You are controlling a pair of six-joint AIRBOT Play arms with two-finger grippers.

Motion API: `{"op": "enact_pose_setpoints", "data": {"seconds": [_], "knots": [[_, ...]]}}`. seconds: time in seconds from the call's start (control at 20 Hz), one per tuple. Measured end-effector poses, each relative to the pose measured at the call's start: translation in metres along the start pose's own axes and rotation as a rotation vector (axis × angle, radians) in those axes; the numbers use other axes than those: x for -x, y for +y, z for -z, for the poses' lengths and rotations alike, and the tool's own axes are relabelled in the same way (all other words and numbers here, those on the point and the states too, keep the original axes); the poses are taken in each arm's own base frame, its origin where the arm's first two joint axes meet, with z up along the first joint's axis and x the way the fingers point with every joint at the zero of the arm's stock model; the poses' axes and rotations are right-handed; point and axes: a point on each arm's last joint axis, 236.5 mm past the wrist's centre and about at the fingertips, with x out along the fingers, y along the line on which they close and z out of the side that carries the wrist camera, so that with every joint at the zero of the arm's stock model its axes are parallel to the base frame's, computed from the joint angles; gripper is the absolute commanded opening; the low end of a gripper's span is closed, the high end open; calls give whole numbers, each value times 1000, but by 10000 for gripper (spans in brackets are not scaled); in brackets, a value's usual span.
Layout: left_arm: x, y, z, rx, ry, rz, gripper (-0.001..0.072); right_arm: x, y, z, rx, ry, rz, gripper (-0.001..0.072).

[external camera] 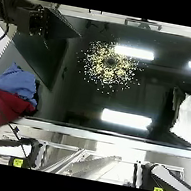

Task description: Fold the shirts.

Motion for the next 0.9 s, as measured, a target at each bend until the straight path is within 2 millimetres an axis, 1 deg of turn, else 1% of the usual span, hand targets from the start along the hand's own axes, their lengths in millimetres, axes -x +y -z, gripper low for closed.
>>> {"op": "enact_pose_setpoints", "data": {"seconds": [0.05,0.15,0.2,0.25,0.3,0.35,0.4,0.45,0.55,0.6,0.65,0.7,0.75,0.8,0.85,0.9], "knots": [[-2,0,3,0,13,-1,24,-7,-37,12,-53,22,86,18],[-8,4,8,3,43,-17,24,-23,-100,44,-154,77,216,18],[-11,5,12,4,61,-26,24,-31,-126,59,-192,99,265,19],[-14,8,16,5,81,-39,24,-38,-144,72,-222,119,299,23],[-16,11,19,7,98,-53,24,-45,-158,83,-243,132,320,104],[-19,14,22,7,113,-65,24,-50,-168,90,-250,143,336,408],[-21,15,25,8,124,-74,24,-53,-178,98,-247,160,358,690],[-23,17,26,7,131,-83,24,-55,-183,102,-238,167,365,684],[-25,21,26,7,133,-102,24,-54,-182,105,-221,186,357,681],[-25,23,25,7,129,-109,24,-49,-176,101,-216,184,339,601],[-25,25,23,6,121,-117,23,-43,-161,93,-211,173,297,258],[-25,28,20,8,108,-131,14,-37,-138,83,-206,157,224,17],[-24,31,17,20,93,-143,12,-31,-109,70,-188,131,139,19],[-23,34,14,34,79,-157,5,-23,-75,60,-153,106,42,18],[-21,35,10,43,63,-168,5,-15,-41,54,-113,88,-49,18],[-20,37,7,48,50,-190,5,-7,-6,54,-58,77,-137,18]]}}
